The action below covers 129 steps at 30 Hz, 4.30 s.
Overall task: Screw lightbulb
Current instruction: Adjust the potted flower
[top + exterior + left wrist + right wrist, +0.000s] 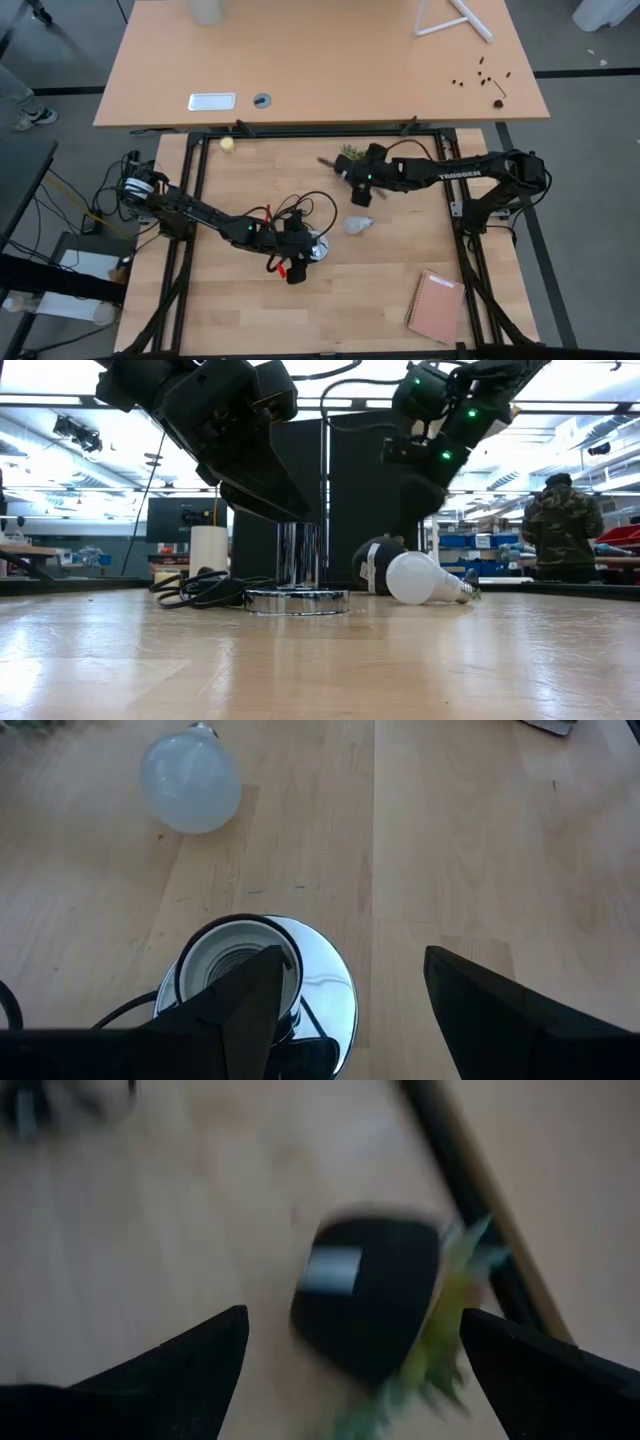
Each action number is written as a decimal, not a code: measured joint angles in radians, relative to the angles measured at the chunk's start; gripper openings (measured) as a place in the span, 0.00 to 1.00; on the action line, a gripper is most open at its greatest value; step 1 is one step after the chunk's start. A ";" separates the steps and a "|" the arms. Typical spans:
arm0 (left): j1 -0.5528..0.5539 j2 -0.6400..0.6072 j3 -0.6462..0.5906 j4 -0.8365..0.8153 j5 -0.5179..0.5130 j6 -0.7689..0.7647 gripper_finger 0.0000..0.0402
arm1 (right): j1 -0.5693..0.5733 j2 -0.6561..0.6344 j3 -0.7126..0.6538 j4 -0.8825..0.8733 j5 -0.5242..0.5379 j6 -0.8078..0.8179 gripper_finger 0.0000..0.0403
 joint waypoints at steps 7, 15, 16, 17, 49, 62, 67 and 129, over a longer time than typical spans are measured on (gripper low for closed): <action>0.000 0.000 0.000 0.000 0.000 0.000 0.62 | -0.049 0.009 0.012 0.110 -0.054 0.102 0.93; 0.000 -0.001 0.000 -0.001 0.001 0.010 0.62 | -0.050 0.104 0.012 0.124 0.011 0.067 0.93; 0.000 -0.001 0.000 -0.001 0.001 0.010 0.62 | -0.050 0.118 0.012 0.122 0.024 0.052 0.93; 0.000 -0.001 0.000 -0.001 0.001 0.010 0.62 | -0.050 0.132 0.012 0.121 0.028 0.035 0.93; 0.000 -0.001 0.000 0.002 0.001 -0.001 0.62 | 0.061 0.220 0.011 0.230 0.062 -0.185 0.92; 0.000 -0.001 0.000 0.003 0.001 -0.002 0.62 | 0.069 0.217 0.011 0.230 -0.001 -0.250 0.91; -0.001 -0.002 0.000 0.003 0.001 -0.005 0.62 | 0.123 0.216 0.012 0.220 -0.042 -0.307 0.84; -0.021 -0.002 0.001 -0.020 -0.165 -0.170 0.62 | 0.166 0.212 0.147 0.390 -0.152 -0.145 0.68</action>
